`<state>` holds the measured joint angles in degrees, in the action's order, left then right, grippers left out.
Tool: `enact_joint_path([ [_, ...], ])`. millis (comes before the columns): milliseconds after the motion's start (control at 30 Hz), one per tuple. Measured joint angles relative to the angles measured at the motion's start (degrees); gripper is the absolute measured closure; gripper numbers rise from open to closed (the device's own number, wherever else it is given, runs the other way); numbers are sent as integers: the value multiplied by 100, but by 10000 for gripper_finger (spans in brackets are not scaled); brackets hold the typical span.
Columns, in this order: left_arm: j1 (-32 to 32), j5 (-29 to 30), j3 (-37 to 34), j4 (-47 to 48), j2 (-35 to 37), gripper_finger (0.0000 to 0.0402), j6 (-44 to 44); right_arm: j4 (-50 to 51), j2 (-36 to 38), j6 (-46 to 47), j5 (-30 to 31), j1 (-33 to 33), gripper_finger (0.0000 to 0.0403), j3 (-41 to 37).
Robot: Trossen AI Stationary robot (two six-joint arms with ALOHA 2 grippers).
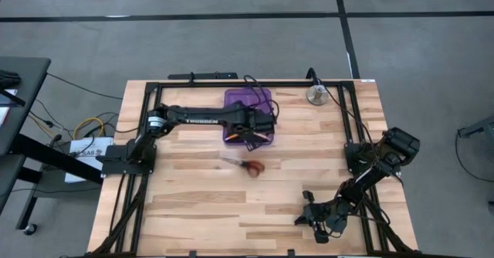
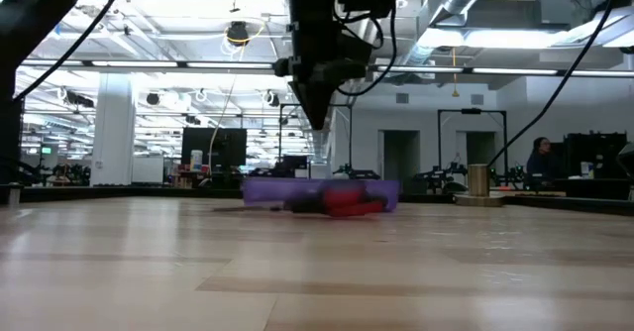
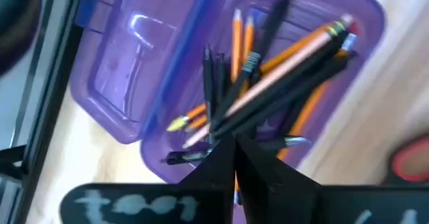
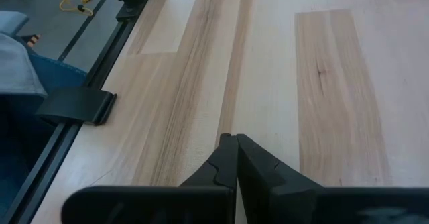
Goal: Pick & place school supplies into a supply box
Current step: Put the red black scissors into the purple supply box
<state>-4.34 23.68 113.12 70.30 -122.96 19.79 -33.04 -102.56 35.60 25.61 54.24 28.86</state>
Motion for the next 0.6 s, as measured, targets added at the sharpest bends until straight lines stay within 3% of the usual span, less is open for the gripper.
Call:
enact_joint_path([
  [267,145,-71,2,-20,0,401,-28,0,0,77,-2,0,402,0],
  [600,1648,-1288,-288,-436,7,401,-1254,0,0,36,-4,0,402,0],
])
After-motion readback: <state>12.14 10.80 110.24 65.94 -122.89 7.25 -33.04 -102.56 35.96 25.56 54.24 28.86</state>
